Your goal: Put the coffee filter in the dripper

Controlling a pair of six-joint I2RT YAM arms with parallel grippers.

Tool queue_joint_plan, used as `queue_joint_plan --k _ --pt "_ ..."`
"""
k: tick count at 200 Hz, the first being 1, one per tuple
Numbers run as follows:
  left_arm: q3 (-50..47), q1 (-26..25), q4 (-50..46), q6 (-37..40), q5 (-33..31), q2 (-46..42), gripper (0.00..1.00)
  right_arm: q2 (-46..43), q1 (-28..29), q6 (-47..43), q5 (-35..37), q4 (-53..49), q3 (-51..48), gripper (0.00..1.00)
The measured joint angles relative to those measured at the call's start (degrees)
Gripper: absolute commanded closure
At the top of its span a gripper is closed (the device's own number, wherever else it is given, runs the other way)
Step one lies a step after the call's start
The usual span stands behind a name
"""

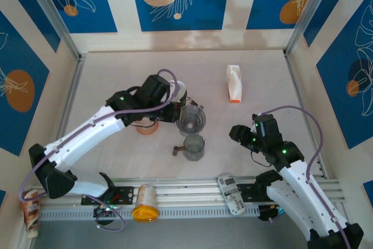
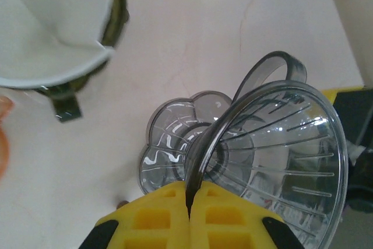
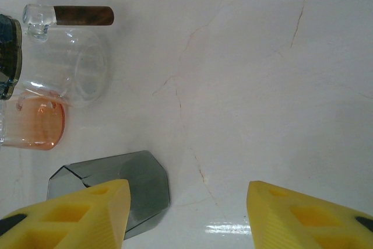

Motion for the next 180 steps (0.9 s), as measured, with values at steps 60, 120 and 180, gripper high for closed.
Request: queue_joint_plan --k 60,120,180 --pt "-8.13 -0.81 4.50 -4.46 3.96 2.08 1.00 -0.11 0.00 -0.04 0.02 -0.20 0.00 0.44" --pt "-10.03 -0.85 8.17 -7.74 7.78 2.08 1.00 -0.11 0.00 -0.04 0.02 -0.20 0.00 0.44" --pt "-11.89 -0.85 9.09 -8.74 8.68 2.01 1.00 -0.48 0.00 -0.02 0.02 -0.35 -0.04 0.44"
